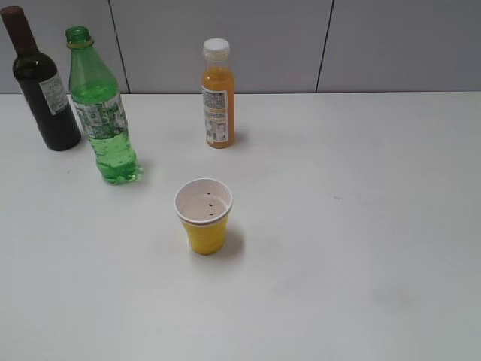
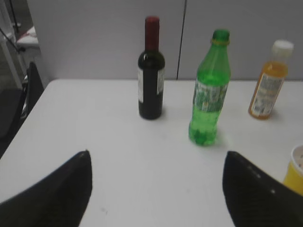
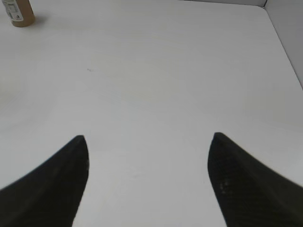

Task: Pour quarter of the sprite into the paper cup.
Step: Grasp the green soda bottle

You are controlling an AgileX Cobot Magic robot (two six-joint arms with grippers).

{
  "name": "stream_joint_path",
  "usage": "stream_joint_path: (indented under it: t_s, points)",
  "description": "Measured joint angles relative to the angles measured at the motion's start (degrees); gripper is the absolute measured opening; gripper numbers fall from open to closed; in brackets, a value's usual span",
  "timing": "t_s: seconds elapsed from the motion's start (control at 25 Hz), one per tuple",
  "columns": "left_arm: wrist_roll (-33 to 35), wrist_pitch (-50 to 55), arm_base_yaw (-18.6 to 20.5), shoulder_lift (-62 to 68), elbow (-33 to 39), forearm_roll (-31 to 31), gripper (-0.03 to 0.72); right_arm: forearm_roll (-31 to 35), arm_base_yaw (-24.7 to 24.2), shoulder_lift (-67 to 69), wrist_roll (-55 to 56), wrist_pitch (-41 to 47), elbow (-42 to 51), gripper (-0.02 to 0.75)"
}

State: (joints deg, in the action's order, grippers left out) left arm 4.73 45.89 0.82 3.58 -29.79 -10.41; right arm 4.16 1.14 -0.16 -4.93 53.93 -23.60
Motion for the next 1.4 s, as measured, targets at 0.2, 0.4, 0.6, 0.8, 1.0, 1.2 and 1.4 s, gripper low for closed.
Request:
stream_joint_path:
  t_s: [0.2, 0.4, 0.6, 0.8, 1.0, 1.2, 1.4]
  points:
    - [2.5, -13.0, 0.0, 6.0, 0.0, -1.8, 0.638, 0.0, 0.0, 0.0, 0.0, 0.0, 0.0, 0.591]
    - [3.3, -24.0, 0.0, 14.2, 0.0, -4.2, 0.624, 0.0, 0.0, 0.0, 0.0, 0.0, 0.0, 0.591]
    - [3.6, -33.1, -0.9, 23.0, 1.1, -4.2, 0.616, 0.0, 0.0, 0.0, 0.0, 0.0, 0.0, 0.591]
    - [3.6, -44.0, -5.6, 31.8, 4.0, -3.6, 0.608, 0.0, 0.0, 0.0, 0.0, 0.0, 0.0, 0.591]
    - [3.6, -56.2, -10.8, 41.0, 8.0, -0.4, 0.606, 0.0, 0.0, 0.0, 0.0, 0.0, 0.0, 0.591]
    - [3.6, -65.1, -14.3, 50.2, 9.0, 1.6, 0.599, 0.0, 0.0, 0.0, 0.0, 0.0, 0.0, 0.591]
    - [2.9, -73.9, -15.5, 59.6, 9.0, 1.8, 0.594, 0.0, 0.0, 0.0, 0.0, 0.0, 0.0, 0.591]
